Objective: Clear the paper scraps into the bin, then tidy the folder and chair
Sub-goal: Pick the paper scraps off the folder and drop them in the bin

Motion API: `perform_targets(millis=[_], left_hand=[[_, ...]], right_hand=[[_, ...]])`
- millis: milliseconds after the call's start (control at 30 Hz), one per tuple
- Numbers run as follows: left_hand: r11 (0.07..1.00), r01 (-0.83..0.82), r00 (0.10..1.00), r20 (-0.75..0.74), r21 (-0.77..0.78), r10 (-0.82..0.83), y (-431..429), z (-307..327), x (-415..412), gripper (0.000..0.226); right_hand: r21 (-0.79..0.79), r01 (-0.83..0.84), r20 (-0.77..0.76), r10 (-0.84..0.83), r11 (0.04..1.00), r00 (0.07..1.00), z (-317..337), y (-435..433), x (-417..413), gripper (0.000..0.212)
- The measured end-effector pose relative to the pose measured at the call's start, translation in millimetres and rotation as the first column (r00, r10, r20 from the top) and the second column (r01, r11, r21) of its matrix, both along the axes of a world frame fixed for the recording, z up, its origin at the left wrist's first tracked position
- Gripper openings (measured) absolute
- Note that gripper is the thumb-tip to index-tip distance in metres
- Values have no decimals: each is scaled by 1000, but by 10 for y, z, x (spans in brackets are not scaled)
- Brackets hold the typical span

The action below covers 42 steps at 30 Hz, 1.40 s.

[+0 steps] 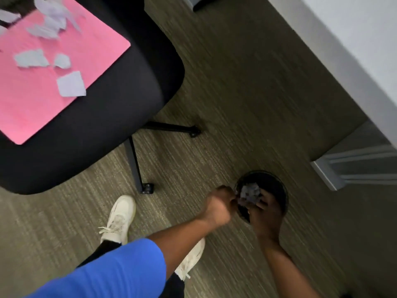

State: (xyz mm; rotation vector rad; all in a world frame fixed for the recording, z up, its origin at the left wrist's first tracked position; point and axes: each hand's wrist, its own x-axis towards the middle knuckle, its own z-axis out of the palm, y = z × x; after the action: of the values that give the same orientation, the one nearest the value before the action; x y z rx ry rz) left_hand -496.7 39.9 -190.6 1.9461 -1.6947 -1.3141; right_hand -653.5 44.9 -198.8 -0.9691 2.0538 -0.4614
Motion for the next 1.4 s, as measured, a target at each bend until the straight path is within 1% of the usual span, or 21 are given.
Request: perform_targets(millis=[67, 133, 200, 267, 333, 400, 467, 567, 667, 700, 767, 867, 900, 1000, 1100, 1233, 1333, 1400], left_hand=[[997, -62, 997, 42, 56, 60, -21, 231, 294, 18], [990, -133, 989, 68, 51, 129, -53, 420, 614, 19], [973, -231, 970, 69, -18, 232, -89, 584, 949, 13], [944, -320, 944, 55, -82, 325, -140, 783, 1272, 13], [918, -380, 922, 29, -116, 386, -193, 983, 1582, 16], [879, -438, 894, 9, -189, 448, -254, 1176, 1881, 16], [812, -507, 851, -18, -290, 525, -319, 1368, 2183, 15], [690, -573, 781, -41, -441, 623, -429, 1644, 2688, 10], [564, -587, 711, -36, -581, 702, -577, 1841, 3249, 8], [535, -586, 684, -18, -608, 729, -628, 1878, 3438, 7], [511, -587, 636, 33, -627, 771, -722, 1896, 3790, 7], [523, -579, 569, 149, -626, 809, -864, 1849, 4218, 29], [542, -576, 549, 202, -612, 811, -916, 1820, 4333, 41], [625, -596, 504, 371, -504, 780, -1071, 1735, 4583, 88], [658, -601, 497, 432, -455, 753, -1196, 1681, 4733, 119], [708, -592, 524, 484, -386, 702, -1352, 1649, 4945, 142], [742, -568, 549, 508, -356, 664, -1430, 1604, 5165, 149], [766, -550, 572, 518, -333, 636, -1465, 1582, 5315, 153]], right_hand=[[-32, -24, 20, 24, 999, 999, 193, -123, 275, 64], [-63, -55, 42, 57, 996, 997, 399, -267, 579, 66], [-100, -111, 68, 118, 989, 991, 605, -418, 900, 71], [-157, -134, 115, 153, 978, 982, 836, -563, 1229, 72], [-212, -173, 127, 203, 962, 971, 1072, -700, 1553, 73], [-276, -212, 134, 256, 937, 957, 1292, -828, 1869, 73], [-357, -265, 143, 333, 896, 932, 1466, -951, 2189, 73], [-453, -347, 146, 452, 822, 880, 1634, -1114, 2661, 80], [-517, -468, 60, 576, 717, 816, 1751, -1279, 3124, 88], [-528, -512, 24, 614, 678, 789, 1774, -1335, 3278, 90], [-528, -591, -33, 680, 610, 732, 1800, -1435, 3586, 94], [-459, -713, -108, 763, 530, 637, 1779, -1562, 3996, 101], [-426, -750, -138, 783, 507, 607, 1765, -1593, 4112, 103], [-339, -831, -235, 815, 442, 529, 1711, -1677, 4386, 104], [-259, -871, -317, 815, 418, 486, 1679, -1770, 4597, 108], [-184, -892, -405, 795, 413, 452, 1689, -1902, 4802, 114], [-166, -902, -454, 781, 399, 429, 1723, -2048, 4932, 129], [-156, -914, -484, 778, 373, 400, 1743, -2180, 5024, 139]])
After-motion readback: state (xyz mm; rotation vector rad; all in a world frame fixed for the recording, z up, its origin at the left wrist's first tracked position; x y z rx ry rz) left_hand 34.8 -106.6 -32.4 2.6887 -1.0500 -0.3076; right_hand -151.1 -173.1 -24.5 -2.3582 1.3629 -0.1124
